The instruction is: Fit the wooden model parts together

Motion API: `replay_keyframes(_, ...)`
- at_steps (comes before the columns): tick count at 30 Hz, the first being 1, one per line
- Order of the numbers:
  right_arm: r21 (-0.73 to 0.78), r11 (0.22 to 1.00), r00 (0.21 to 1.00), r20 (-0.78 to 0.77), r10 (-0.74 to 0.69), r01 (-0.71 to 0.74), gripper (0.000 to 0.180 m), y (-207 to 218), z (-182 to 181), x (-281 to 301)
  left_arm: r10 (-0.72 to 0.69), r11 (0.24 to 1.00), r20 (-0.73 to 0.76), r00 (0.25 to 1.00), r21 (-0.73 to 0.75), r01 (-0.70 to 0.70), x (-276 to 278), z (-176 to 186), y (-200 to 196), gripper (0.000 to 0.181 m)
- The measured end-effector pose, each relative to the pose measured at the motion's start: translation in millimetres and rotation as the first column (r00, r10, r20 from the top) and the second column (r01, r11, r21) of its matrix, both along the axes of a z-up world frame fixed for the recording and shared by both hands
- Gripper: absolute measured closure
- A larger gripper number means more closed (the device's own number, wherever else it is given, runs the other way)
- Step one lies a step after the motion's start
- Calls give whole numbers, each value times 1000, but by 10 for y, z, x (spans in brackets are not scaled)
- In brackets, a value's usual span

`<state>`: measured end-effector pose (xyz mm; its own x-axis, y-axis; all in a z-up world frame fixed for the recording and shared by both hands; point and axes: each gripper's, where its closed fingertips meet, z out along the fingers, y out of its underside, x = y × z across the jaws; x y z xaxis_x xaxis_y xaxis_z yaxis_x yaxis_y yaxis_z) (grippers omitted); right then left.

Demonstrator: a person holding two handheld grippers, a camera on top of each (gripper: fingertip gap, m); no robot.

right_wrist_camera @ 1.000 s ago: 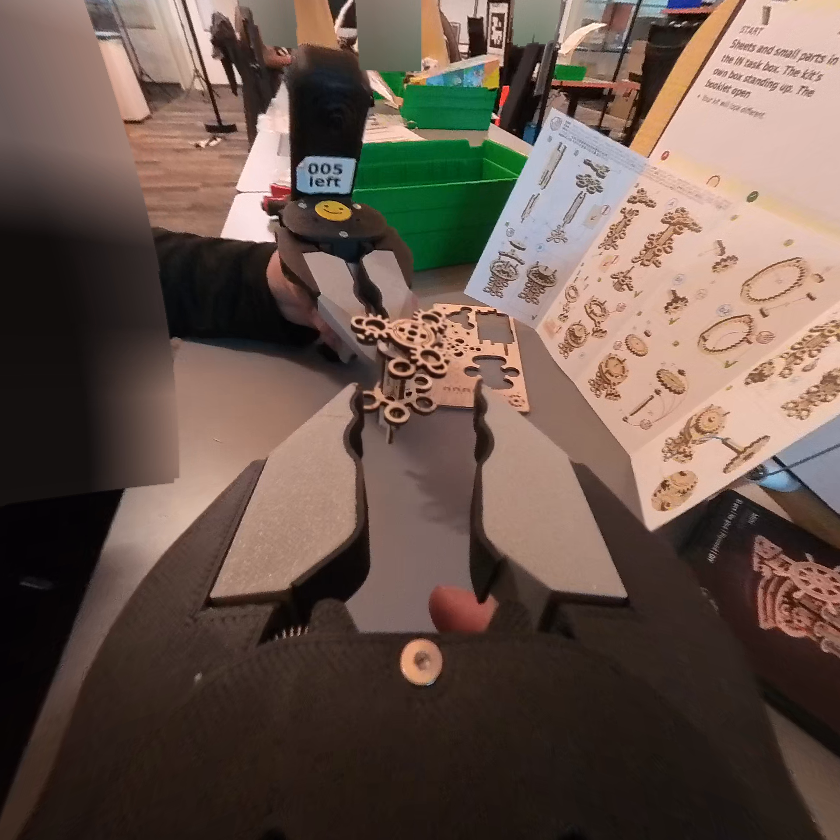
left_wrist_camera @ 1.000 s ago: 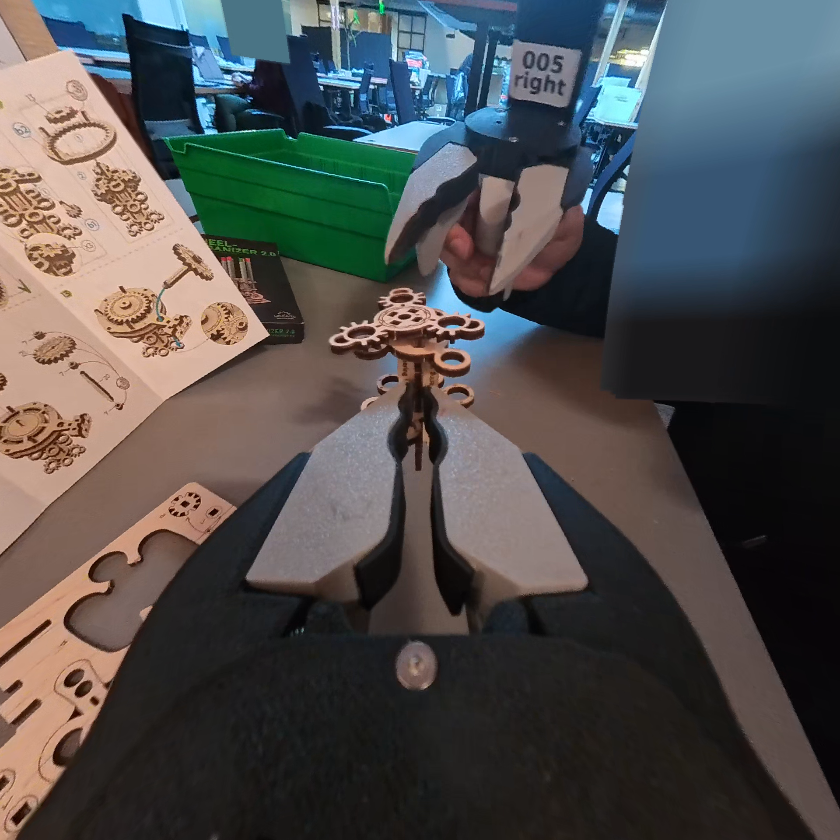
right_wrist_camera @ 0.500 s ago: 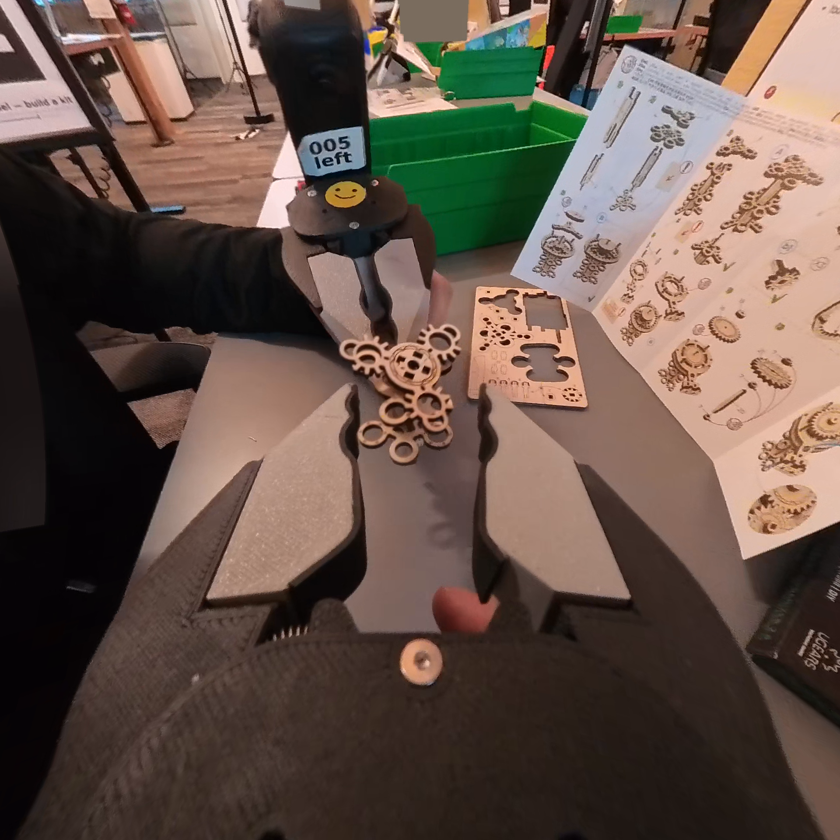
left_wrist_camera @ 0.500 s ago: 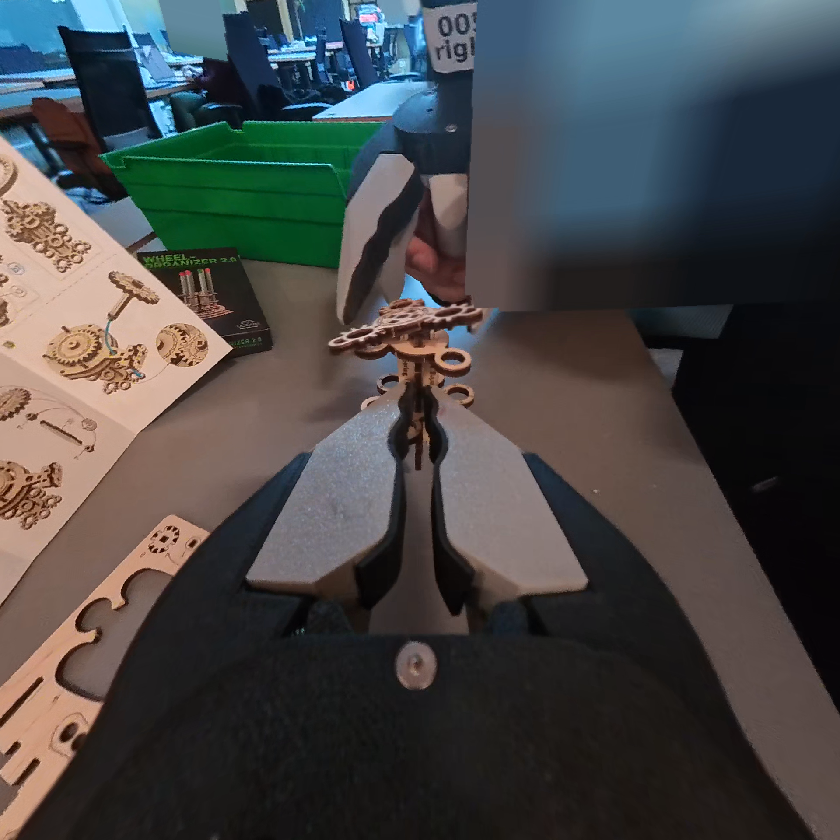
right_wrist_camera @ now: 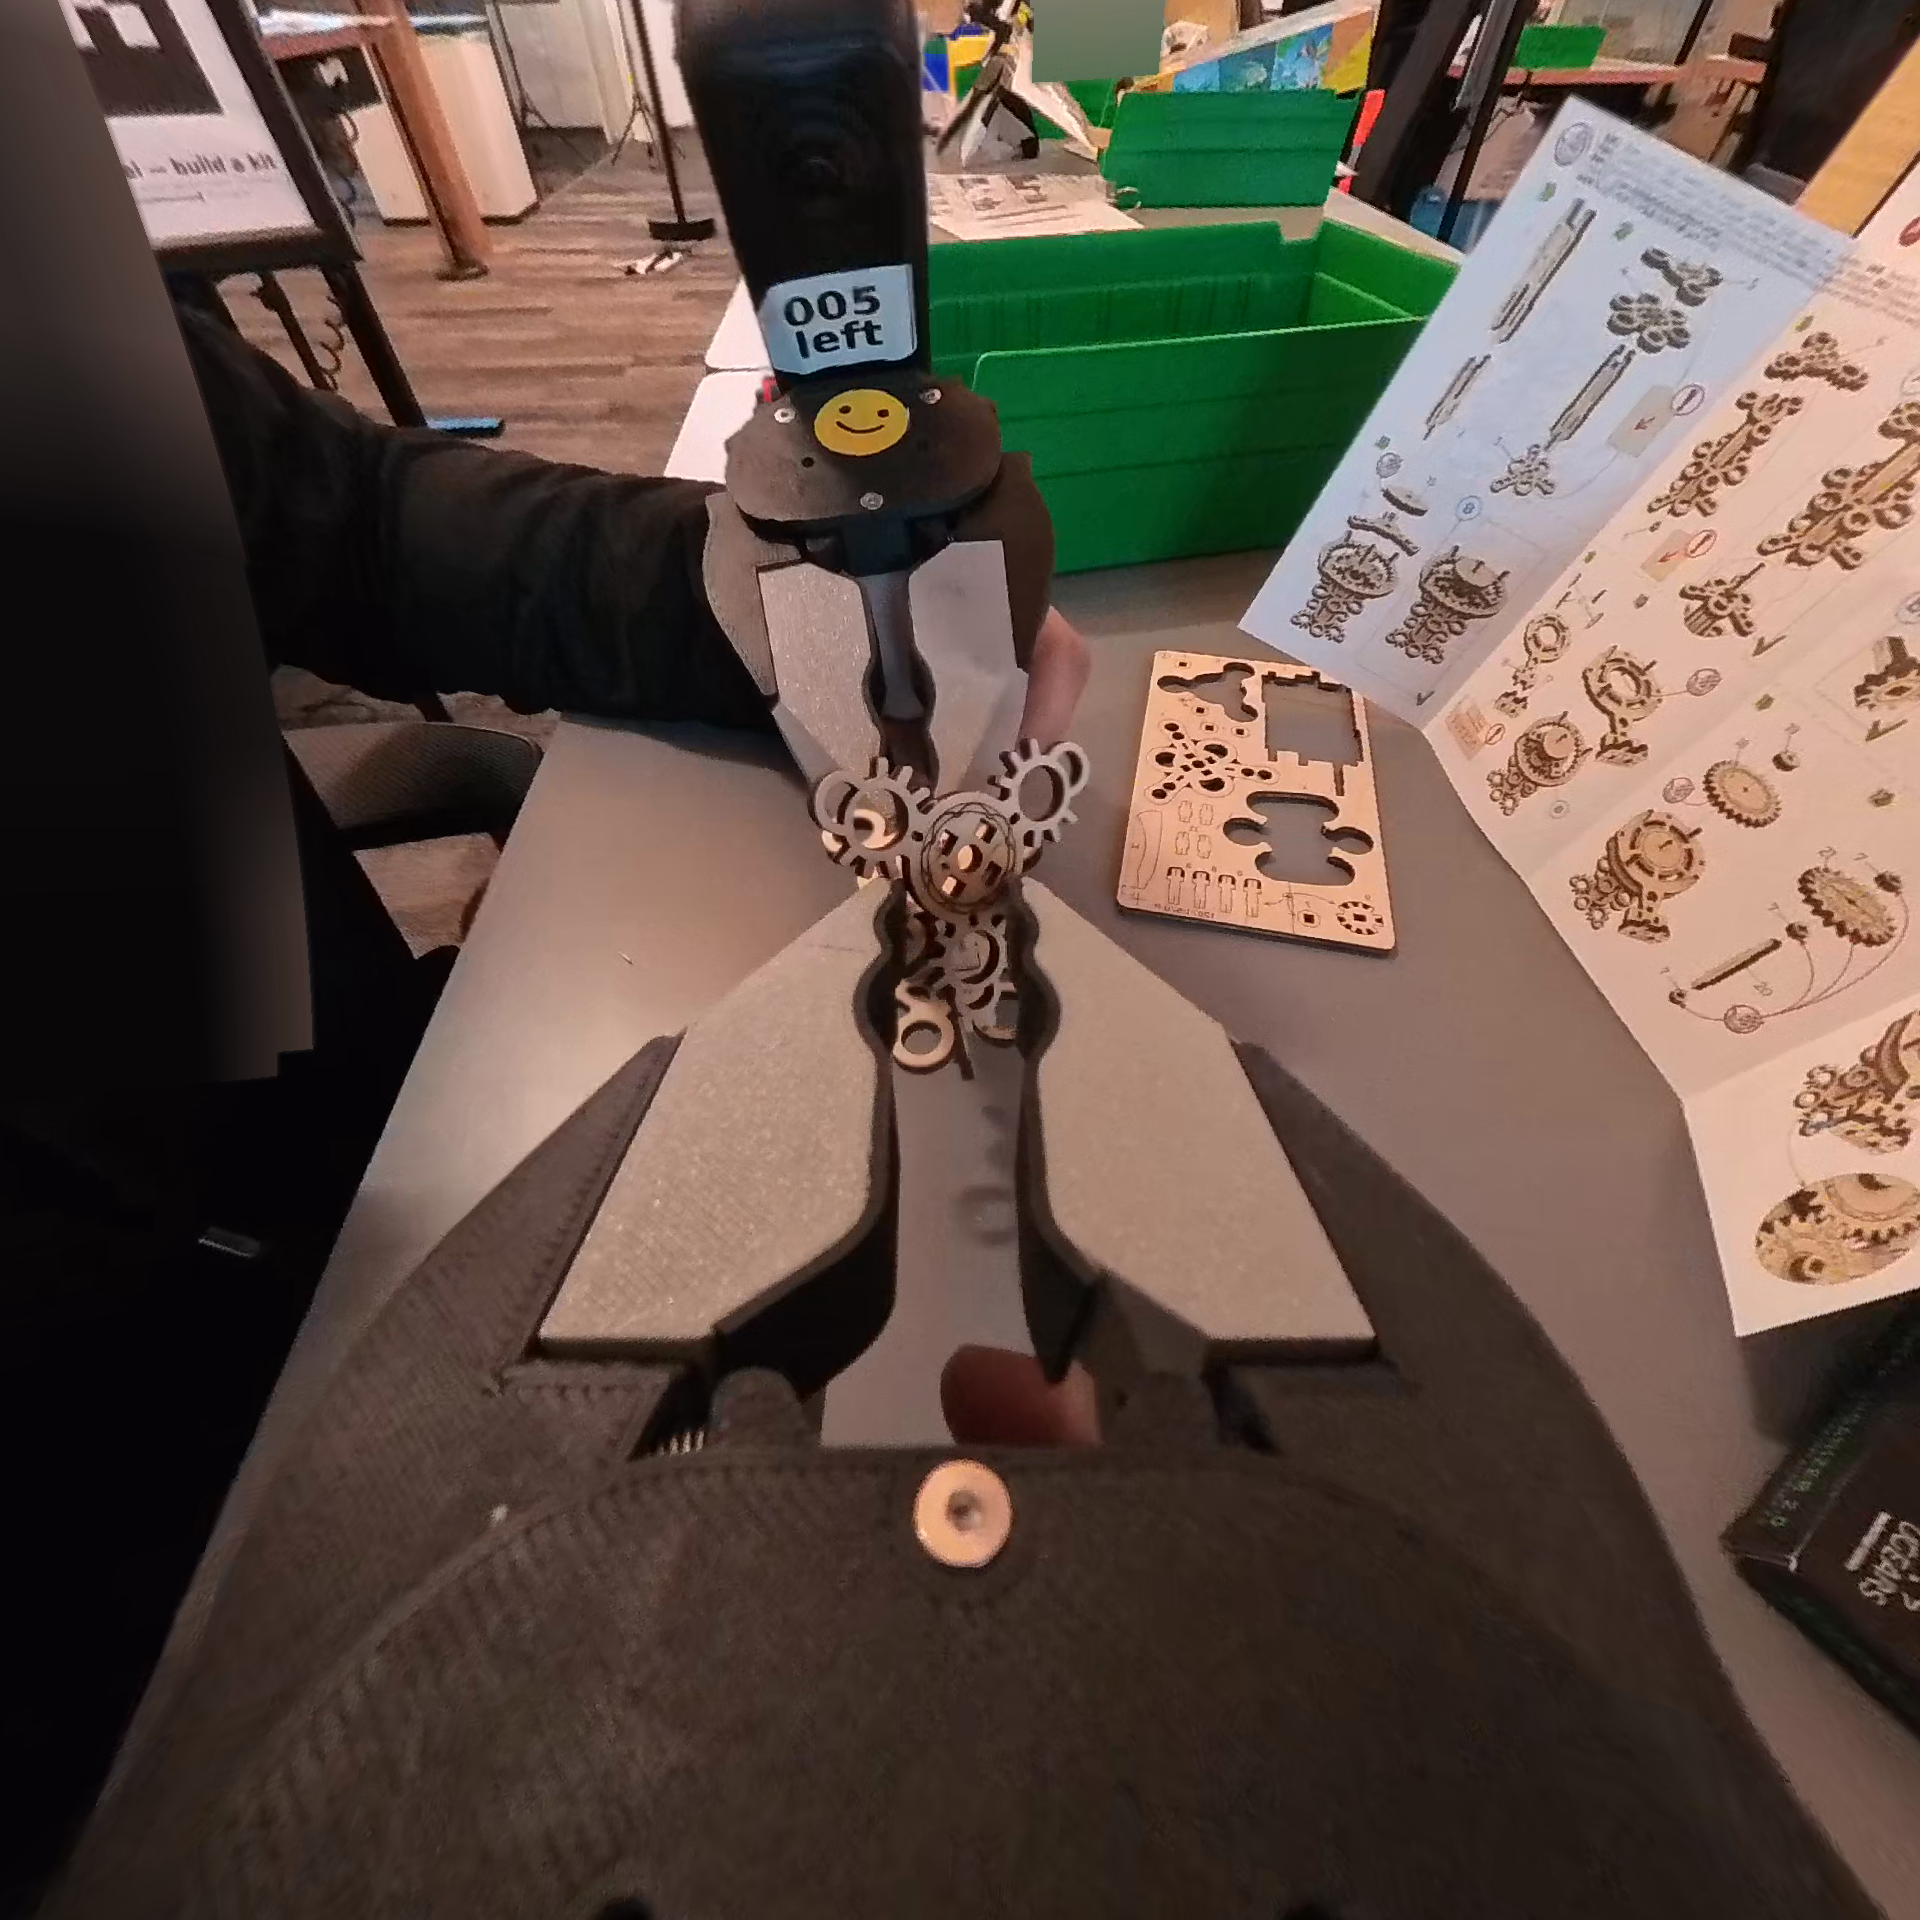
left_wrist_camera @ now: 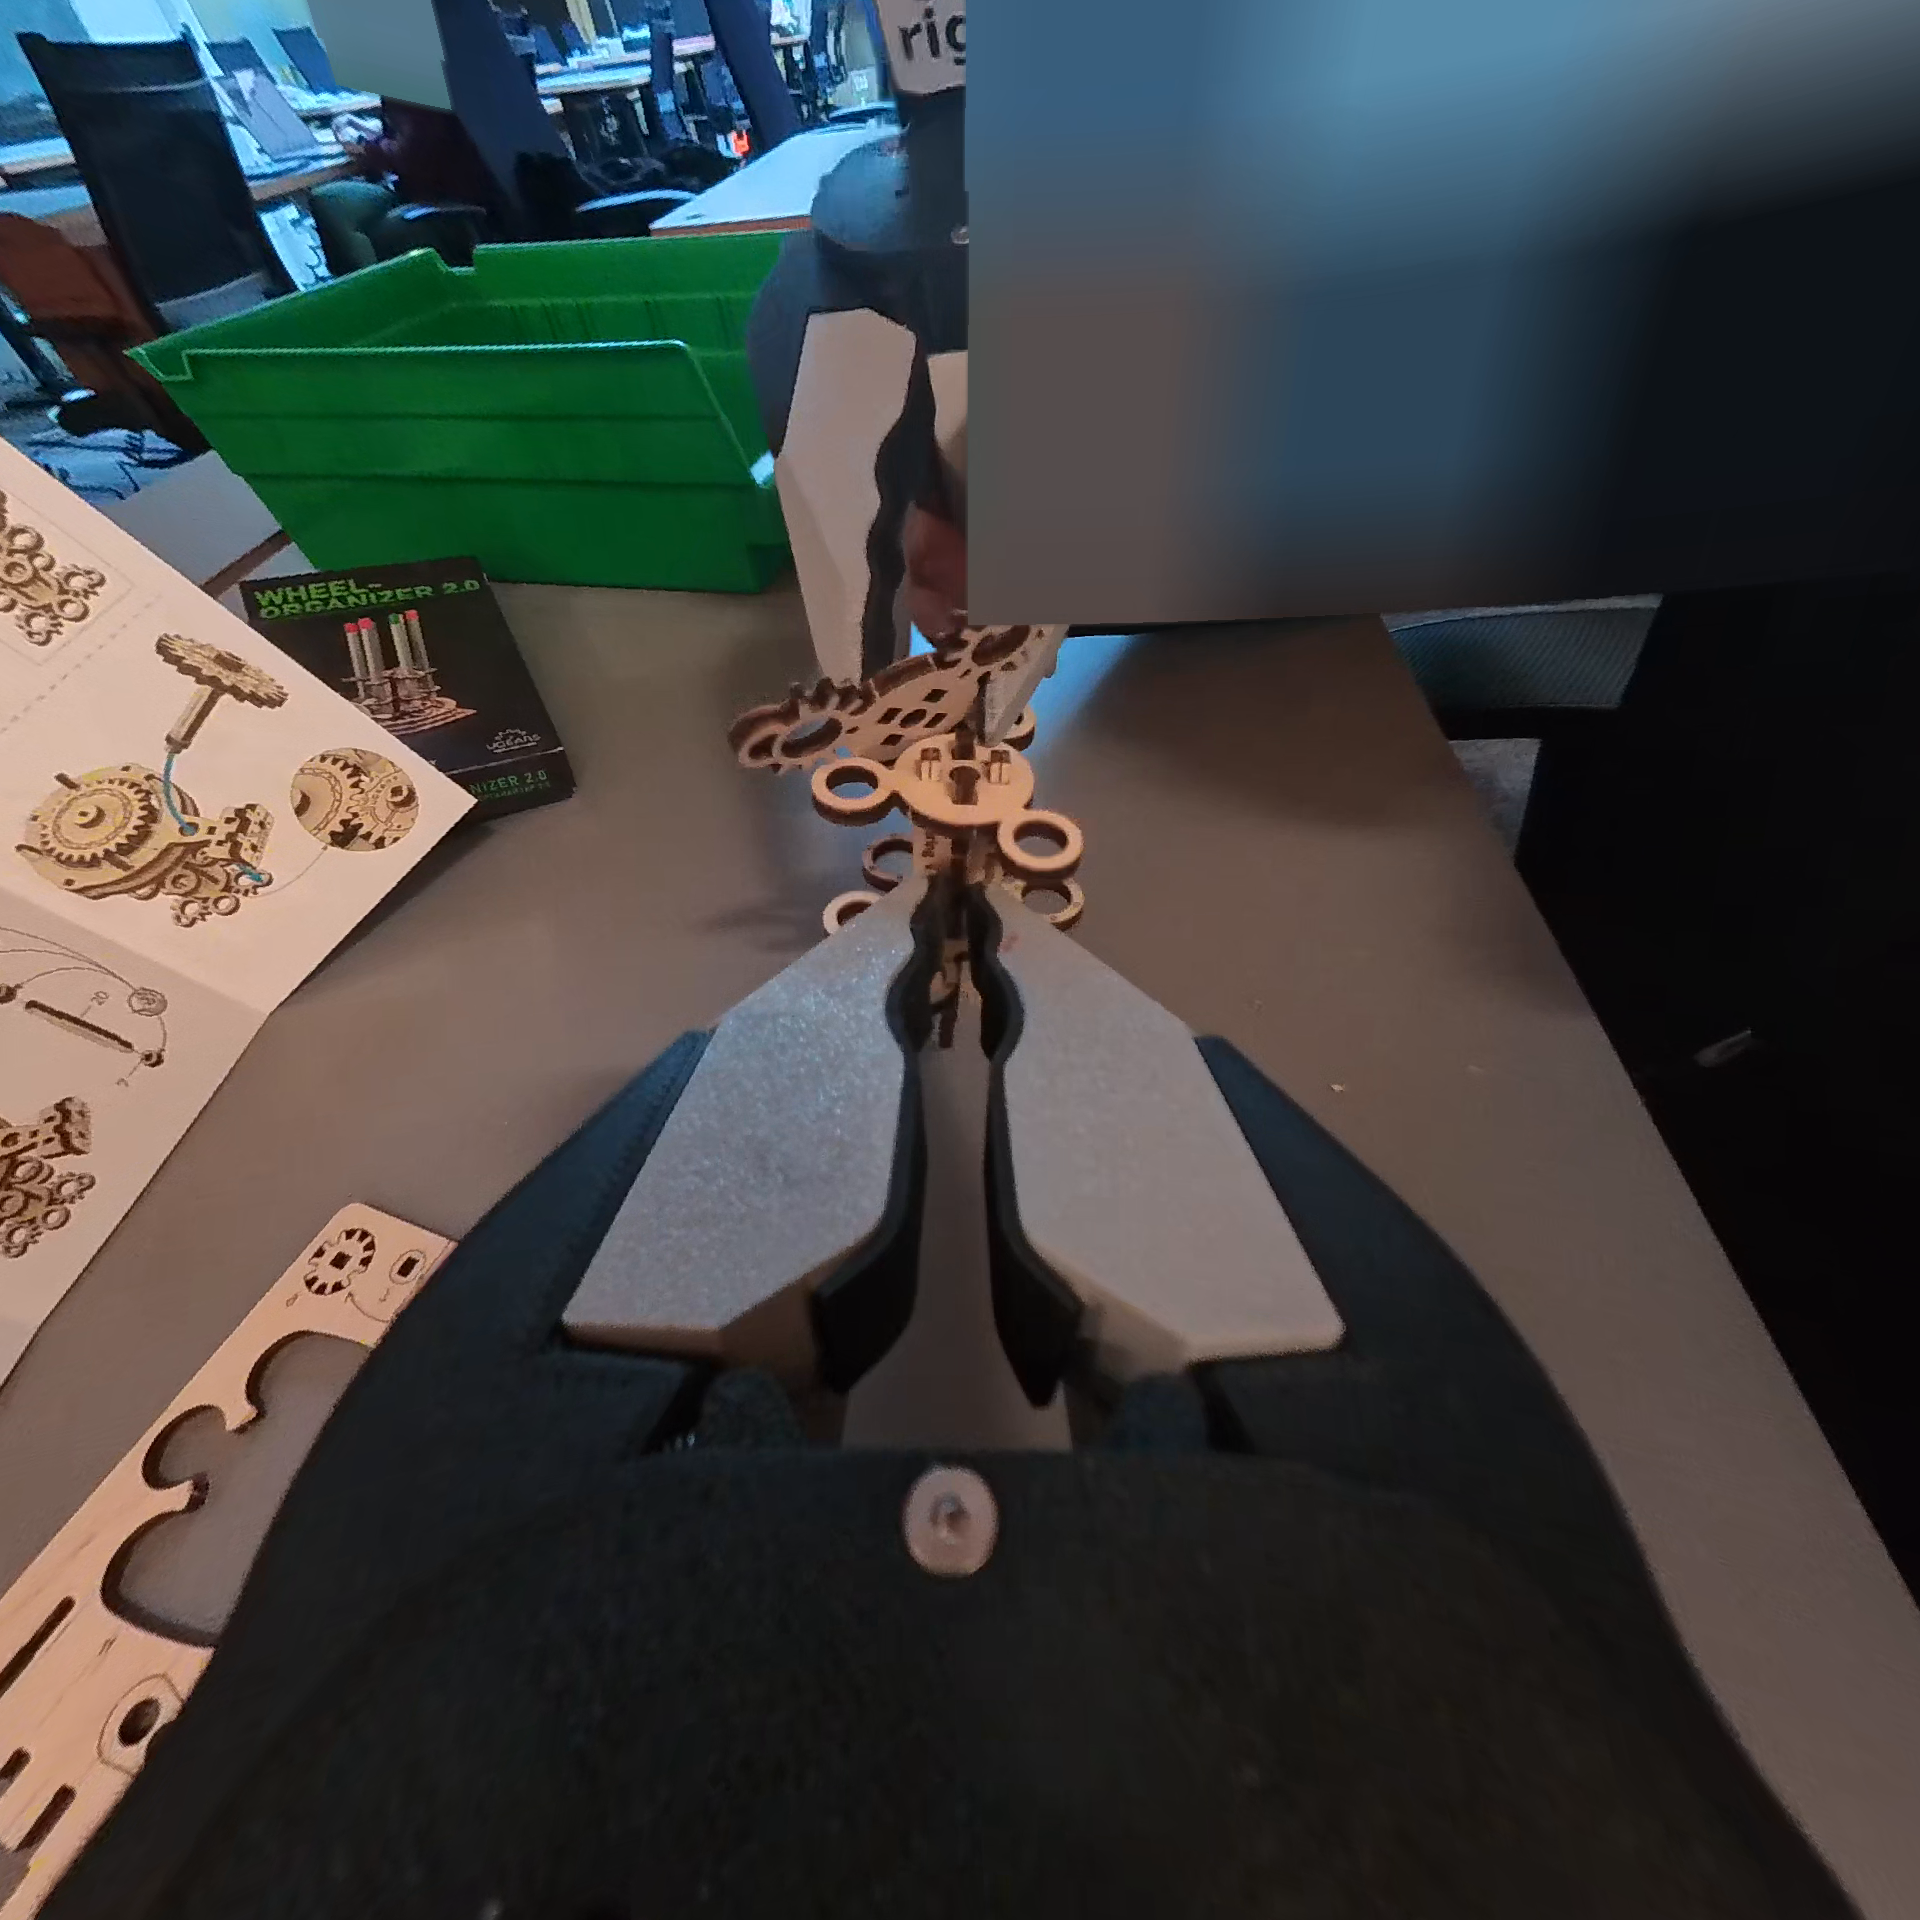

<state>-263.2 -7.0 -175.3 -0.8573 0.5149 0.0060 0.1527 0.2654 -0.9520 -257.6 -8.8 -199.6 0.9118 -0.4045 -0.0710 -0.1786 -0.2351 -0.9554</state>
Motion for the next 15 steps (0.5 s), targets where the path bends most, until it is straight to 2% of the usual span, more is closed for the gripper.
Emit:
replay_keyframes(3, 74, 997, 997, -78, -19, 24, 166, 15, -8, -14, 7, 1000, 8, 1000, -12, -6, -11, -12, 1, 180)
replay_keyframes(4, 108, 993, 993, -114, -28, 40, 173, 29, -13, -21, 13, 1000, 13, 1000, -23, -13, -21, -25, 6, 180)
replay_keyframes(7, 206, 975, 975, -217, -44, 89, 179, 84, -13, -43, 37, 997, 32, 999, -72, -35, -52, -81, 35, 180)
replay_keyframes(11, 254, 961, 952, -306, -27, 109, 180, 85, 39, -16, 46, 995, 41, 998, -89, -42, -46, -101, 53, 180)
replay_keyframes(15, 371, 905, 851, -524, 20, 207, 180, 108, 129, 9, 62, 993, 86, 994, -108, -53, -63, -101, 63, 180)
